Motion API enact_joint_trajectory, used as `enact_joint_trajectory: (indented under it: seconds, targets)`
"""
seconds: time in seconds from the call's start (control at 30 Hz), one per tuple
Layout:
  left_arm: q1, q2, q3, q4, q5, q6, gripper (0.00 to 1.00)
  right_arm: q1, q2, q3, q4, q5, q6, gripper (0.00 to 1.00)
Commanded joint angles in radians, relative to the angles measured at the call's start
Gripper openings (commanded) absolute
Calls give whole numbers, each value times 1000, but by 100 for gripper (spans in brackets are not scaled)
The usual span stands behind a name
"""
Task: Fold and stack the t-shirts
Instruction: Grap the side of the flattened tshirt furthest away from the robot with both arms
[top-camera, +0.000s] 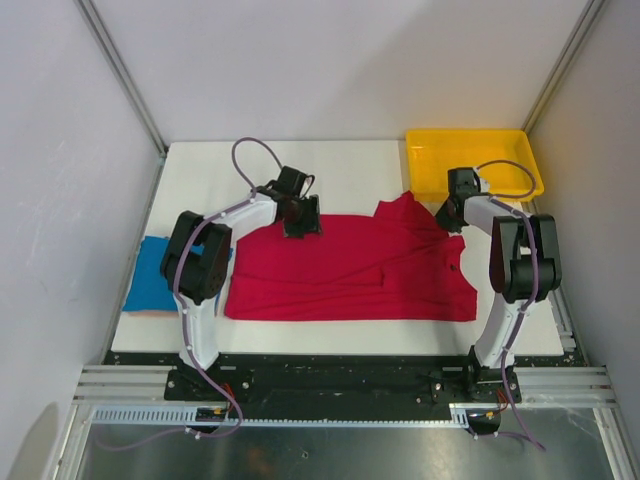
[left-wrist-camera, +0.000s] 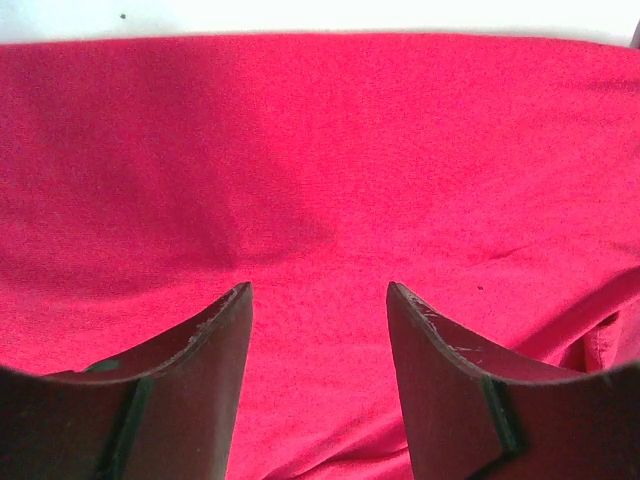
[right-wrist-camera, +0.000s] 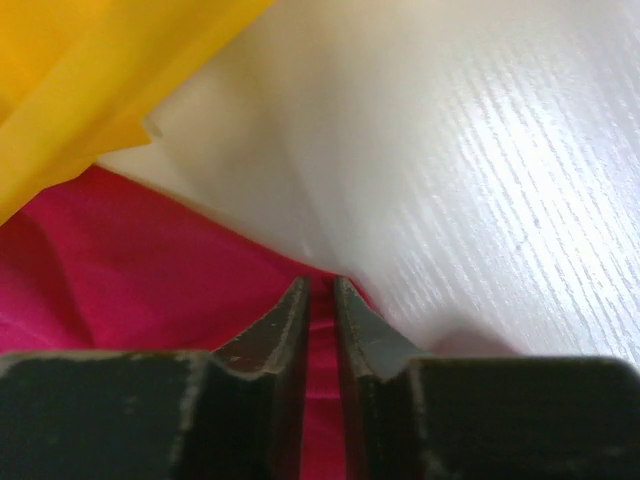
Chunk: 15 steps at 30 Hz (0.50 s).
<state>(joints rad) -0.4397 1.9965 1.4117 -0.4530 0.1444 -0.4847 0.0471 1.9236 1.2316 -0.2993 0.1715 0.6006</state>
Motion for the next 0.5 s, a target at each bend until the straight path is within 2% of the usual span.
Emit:
enact_joint_trajectory:
  seconds: [0.0, 0.07, 0.2, 0.47]
  targets:
    - [-1, -4, 23, 20, 16, 38, 61, 50, -20, -12, -5, 35, -66, 27]
    - [2, -12, 29, 20, 11, 40, 61, 81, -26, 15, 20, 66, -108, 33]
    - [28, -26, 40, 19, -6, 38, 61, 118, 1, 73, 80, 79, -176, 38]
    - [118, -57, 52, 18, -68, 30, 60, 117, 108, 197, 83, 90, -222, 40]
